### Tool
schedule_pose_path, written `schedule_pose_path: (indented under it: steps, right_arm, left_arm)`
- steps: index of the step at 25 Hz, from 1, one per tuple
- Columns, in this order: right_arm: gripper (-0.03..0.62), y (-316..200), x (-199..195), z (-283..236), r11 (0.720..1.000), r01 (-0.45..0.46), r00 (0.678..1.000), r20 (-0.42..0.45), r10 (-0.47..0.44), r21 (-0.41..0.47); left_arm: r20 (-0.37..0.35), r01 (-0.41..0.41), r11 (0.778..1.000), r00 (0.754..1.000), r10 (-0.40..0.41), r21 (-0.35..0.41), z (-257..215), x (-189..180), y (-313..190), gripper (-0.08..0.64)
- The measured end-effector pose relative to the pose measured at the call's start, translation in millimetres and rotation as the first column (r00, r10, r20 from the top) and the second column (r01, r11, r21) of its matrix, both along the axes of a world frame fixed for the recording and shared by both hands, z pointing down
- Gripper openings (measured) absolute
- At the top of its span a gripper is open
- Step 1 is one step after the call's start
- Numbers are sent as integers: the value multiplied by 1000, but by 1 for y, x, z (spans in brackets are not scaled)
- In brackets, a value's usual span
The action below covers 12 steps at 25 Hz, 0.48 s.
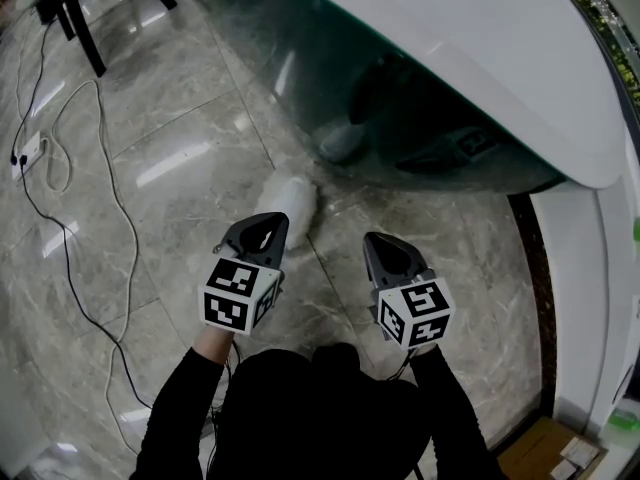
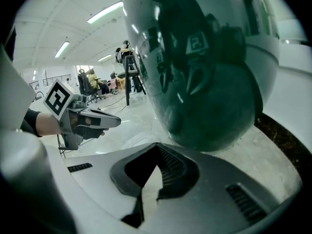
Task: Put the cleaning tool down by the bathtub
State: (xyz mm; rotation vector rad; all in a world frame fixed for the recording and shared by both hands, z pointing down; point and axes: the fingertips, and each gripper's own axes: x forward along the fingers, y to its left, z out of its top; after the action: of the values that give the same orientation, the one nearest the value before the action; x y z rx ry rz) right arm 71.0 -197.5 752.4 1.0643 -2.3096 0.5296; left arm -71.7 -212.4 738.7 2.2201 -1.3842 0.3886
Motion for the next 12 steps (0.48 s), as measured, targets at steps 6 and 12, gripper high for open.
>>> schedule_pose_path:
  steps: [6,12]
  right_arm:
    - [0,5,-5,-1,1000,6,1000,1,-6,-2]
    - [0,7,-9,-6,1000,19,1000,-13,-19,9]
  left_arm:
    - [-20,8,1000,1000,-8,0,-2,-2,3,8]
    - [-35,17,1000,999,-17,-7,-1,-4,6,8]
